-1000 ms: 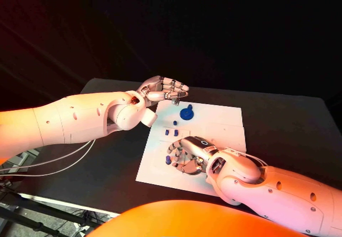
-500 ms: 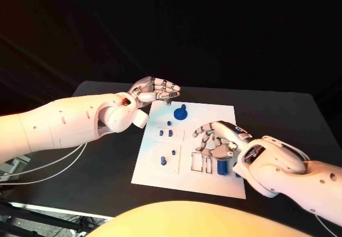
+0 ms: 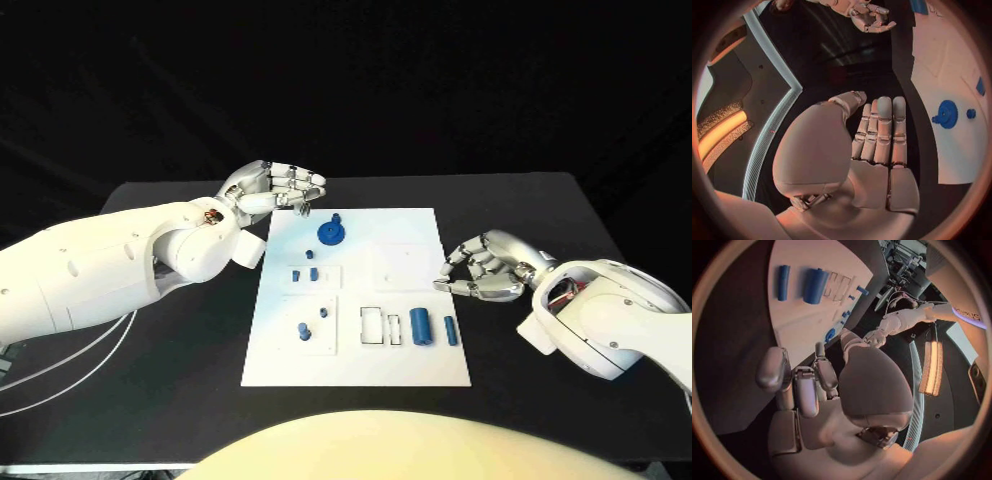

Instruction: Assemble the parts on the task board

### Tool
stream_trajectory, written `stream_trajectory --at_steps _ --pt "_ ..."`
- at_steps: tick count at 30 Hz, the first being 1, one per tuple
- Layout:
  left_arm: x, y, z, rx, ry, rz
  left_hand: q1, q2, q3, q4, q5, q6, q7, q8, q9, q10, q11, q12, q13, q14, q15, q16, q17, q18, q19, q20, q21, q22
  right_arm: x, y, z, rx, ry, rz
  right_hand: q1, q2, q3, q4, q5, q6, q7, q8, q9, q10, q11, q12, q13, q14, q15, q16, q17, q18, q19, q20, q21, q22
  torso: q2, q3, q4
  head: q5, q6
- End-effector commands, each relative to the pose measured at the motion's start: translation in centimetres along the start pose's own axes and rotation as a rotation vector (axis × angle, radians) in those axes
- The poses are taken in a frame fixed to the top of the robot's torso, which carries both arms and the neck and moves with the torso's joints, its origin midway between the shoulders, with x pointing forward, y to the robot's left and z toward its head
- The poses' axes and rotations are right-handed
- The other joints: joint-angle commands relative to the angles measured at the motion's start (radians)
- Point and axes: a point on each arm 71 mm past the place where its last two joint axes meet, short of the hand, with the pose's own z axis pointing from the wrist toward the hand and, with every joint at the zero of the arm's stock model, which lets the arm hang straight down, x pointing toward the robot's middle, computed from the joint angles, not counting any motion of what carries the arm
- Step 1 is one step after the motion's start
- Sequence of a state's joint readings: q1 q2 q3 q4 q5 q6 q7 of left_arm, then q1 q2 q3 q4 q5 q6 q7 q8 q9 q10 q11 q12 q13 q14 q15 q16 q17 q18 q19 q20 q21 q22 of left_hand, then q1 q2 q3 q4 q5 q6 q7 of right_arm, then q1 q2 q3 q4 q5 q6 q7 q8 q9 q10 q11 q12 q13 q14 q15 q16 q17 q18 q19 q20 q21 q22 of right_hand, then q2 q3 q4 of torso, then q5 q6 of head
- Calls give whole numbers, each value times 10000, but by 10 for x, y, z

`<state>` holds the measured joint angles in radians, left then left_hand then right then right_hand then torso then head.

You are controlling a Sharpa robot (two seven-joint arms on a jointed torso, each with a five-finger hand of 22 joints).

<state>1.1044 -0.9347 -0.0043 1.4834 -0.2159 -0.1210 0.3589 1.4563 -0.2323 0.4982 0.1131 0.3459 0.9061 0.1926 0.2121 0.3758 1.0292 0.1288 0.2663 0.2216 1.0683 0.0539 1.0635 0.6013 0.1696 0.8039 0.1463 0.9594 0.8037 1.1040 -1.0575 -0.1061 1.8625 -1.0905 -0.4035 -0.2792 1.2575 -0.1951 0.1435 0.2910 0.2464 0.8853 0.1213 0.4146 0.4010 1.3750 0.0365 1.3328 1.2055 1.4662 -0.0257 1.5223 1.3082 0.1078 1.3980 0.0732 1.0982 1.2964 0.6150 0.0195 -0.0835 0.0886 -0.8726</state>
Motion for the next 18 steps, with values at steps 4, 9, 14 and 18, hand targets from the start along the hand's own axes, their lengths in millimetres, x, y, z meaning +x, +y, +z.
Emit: stream_trajectory --at_steps 4,9,14,18 --pt "2 -1 0 115 145 -47 -16 87 -19 -35 4 -62 -22 -14 -12 -76 -12 52 10 -64 7 -33 -17 129 -14 90 -43 -17 16 -11 -6 992 476 -286 -32 223 -968 13 -89 -15 -58 212 -16 440 -2 678 1077 822 -70 187 1437 -231 204 -8 445 329 -20 2 -11 -106 0" --pt "3 -1 1 129 165 -57 -39 92 -26 -19 3 -63 -21 -10 -12 -84 -11 58 12 -70 12 -31 -20 128 -20 95 -54 -22 32 -13 -2 1203 640 -754 -72 399 -1492 28 -187 13 -67 272 -57 532 -6 797 1312 858 -70 246 1648 -266 279 -7 632 471 -4 -4 22 -141 0" --pt "3 -1 1 136 195 -69 -39 92 -26 -19 3 -63 -21 -10 -12 -84 -11 58 12 -70 12 -31 -20 128 -20 95 -54 -22 46 -14 3 1321 803 -969 -121 493 -1742 31 -232 42 -75 306 -75 565 -11 832 1397 874 -71 270 1741 -287 319 -7 738 549 7 -9 16 -94 0" --pt "4 -2 1 141 208 -74 -39 92 -26 -19 3 -63 -21 -10 -12 -84 -11 58 12 -70 12 -31 -20 128 -20 95 -54 -22 54 -13 8 1422 974 -1163 -142 583 -1898 33 -249 110 -97 357 -78 746 -28 1030 1698 903 -81 309 1890 -316 378 -12 896 650 14 -6 25 -82 0"
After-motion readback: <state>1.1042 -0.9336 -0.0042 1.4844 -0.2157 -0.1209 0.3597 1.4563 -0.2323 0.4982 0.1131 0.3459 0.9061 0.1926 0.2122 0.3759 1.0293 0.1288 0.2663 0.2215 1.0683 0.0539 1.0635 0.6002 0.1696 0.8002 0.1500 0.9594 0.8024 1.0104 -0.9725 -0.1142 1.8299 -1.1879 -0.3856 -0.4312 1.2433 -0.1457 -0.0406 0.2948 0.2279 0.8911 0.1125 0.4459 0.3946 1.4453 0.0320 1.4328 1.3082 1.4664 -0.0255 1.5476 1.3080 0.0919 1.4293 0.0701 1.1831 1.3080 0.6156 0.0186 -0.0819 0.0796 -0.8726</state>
